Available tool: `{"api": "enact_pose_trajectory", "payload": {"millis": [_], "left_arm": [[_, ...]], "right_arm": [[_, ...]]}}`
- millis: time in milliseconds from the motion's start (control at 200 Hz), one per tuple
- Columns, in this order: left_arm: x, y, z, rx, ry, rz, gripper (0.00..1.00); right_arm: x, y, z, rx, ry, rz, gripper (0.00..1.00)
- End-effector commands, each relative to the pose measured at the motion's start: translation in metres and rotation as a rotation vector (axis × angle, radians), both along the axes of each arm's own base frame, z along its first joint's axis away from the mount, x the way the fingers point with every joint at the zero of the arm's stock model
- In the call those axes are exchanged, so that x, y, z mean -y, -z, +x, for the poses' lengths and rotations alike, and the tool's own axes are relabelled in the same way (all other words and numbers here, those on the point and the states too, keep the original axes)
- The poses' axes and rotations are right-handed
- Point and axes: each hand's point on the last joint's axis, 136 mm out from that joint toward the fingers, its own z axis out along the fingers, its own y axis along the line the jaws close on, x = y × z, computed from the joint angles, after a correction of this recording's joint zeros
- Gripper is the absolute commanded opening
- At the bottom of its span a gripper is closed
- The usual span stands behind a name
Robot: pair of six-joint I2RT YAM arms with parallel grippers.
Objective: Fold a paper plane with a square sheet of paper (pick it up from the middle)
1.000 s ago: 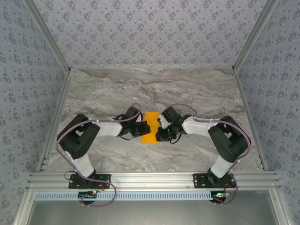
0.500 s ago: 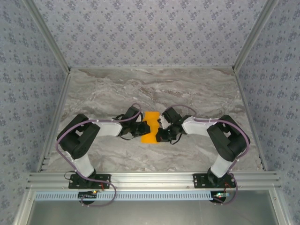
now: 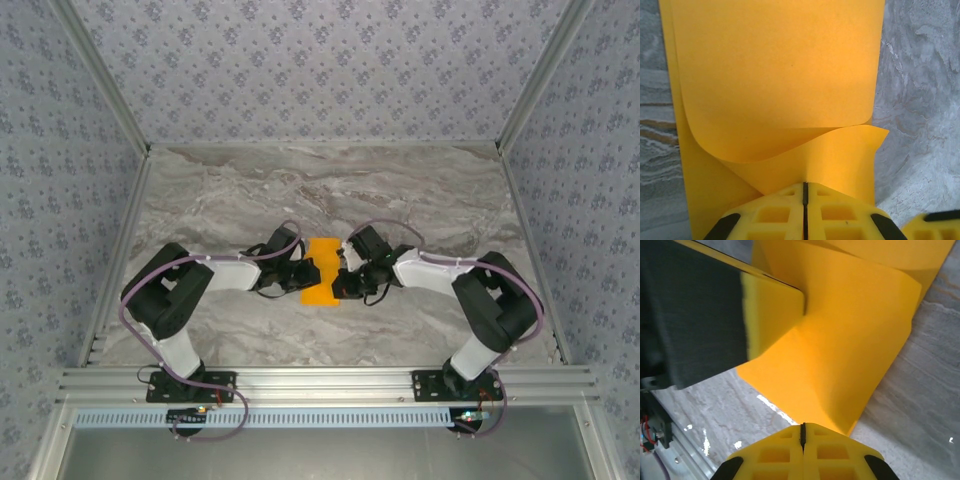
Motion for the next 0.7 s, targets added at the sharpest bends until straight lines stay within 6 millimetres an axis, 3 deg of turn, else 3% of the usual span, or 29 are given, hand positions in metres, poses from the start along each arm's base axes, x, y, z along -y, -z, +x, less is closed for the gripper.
{"api": "enact_pose_trajectory", "payload": {"millis": [0,195,275,460,580,695], "left_arm": [[-0.014,0.022,-0.007,-0.044,-0.016,0.086,0.09],[-0.016,0.023,-0.009,-0.048,-0.015,0.093,0.08],[-0.016,0.023,-0.010,-0.050,-0.012,0.092,0.08],[-0.015,0.020,-0.009,-0.043,-0.011,0.085,0.08],[-0.014,0.019,-0.009,-0.041,-0.011,0.078,0.08],[-0.013,0.018,-0.008,-0.038,-0.010,0.073,0.08]], "right_arm": [[0.006,0.022,-0.009,-0.060,0.009,-0.047,0.00],[0.014,0.035,-0.018,-0.096,0.020,-0.077,0.00],[0.014,0.023,-0.013,-0.074,0.032,-0.050,0.00],[0.016,-0.026,0.012,0.059,0.113,0.044,0.00],[0.024,-0.029,0.020,0.084,0.162,0.037,0.00],[0.017,-0.025,0.019,0.070,0.148,0.051,0.00]]}}
